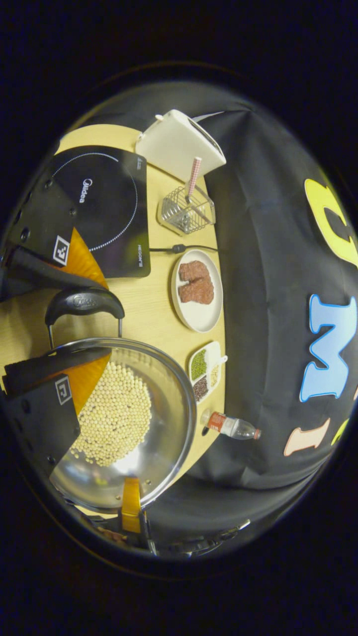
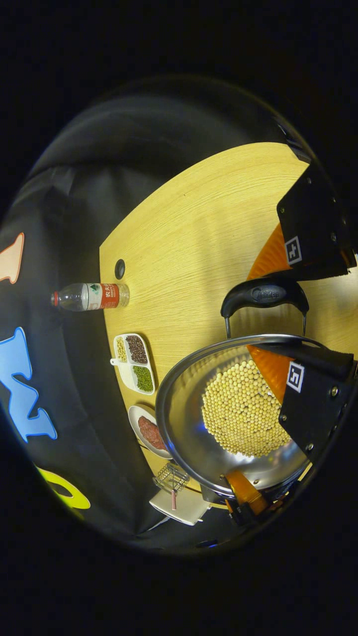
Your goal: First push the handle of the pot to place it horizontally, then grasp the pot with both hands and set it on the induction cooktop.
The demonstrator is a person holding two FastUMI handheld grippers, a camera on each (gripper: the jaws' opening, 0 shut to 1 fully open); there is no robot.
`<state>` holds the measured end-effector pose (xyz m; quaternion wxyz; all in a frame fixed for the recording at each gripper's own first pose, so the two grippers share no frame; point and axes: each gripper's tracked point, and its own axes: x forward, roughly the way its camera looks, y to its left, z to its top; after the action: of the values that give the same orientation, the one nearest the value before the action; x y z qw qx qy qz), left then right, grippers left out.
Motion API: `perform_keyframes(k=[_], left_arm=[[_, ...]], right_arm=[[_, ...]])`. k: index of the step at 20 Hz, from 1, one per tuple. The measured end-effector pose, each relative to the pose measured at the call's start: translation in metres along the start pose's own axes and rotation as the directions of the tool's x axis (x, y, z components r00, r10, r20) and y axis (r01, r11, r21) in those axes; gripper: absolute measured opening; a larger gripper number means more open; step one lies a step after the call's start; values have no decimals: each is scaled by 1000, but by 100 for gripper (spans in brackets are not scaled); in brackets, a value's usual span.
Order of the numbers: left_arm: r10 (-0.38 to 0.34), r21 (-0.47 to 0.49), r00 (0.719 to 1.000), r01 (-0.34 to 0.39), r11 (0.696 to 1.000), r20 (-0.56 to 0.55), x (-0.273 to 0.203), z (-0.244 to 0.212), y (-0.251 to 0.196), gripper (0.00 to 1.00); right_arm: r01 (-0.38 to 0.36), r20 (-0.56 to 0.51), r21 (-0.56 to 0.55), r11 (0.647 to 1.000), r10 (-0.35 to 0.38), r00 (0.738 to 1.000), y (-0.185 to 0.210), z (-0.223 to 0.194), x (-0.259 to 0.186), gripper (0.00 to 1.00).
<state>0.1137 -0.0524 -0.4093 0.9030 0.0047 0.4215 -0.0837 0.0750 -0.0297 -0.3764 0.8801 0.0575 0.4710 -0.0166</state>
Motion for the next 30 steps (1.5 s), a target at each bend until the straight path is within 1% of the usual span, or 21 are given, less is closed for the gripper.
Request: perform_keyframes(k=[2, 3, 6, 16, 17, 18, 29, 30], left_arm=[[0, -14, 1000, 0, 1000, 1, -11, 2, 7, 63], [1, -18, 1000, -1, 1000, 5, -16, 4, 12, 66], [9, -19, 1000, -9, 1000, 14, -33, 6, 27, 66], [58, -52, 998, -57, 997, 23, -81, -5, 104, 66], [63, -54, 998, -62, 997, 23, -84, -6, 113, 70], [67, -58, 998, -65, 996, 22, -87, -9, 120, 66], [113, -87, 994, -111, 990, 12, -103, -32, 203, 66], [116, -89, 993, -114, 989, 11, -103, -34, 208, 63]], right_arm=[[-4, 3, -5, 1000, 4, 1000, 9, 3, -8, 56], [-7, 7, -10, 1000, 8, 1000, 14, 3, -12, 56], [-17, 11, -18, 1000, 17, 1000, 29, 2, -26, 56], [-72, 1, -60, 996, 72, 997, 103, -7, -38, 56], [-77, 1, -64, 995, 78, 997, 111, -8, -38, 55], [-83, 1, -70, 994, 83, 997, 119, -9, -38, 56], [-123, -25, -107, 987, 121, 992, 200, -26, -28, 56], [-125, -26, -107, 986, 123, 992, 207, -28, -27, 56]])
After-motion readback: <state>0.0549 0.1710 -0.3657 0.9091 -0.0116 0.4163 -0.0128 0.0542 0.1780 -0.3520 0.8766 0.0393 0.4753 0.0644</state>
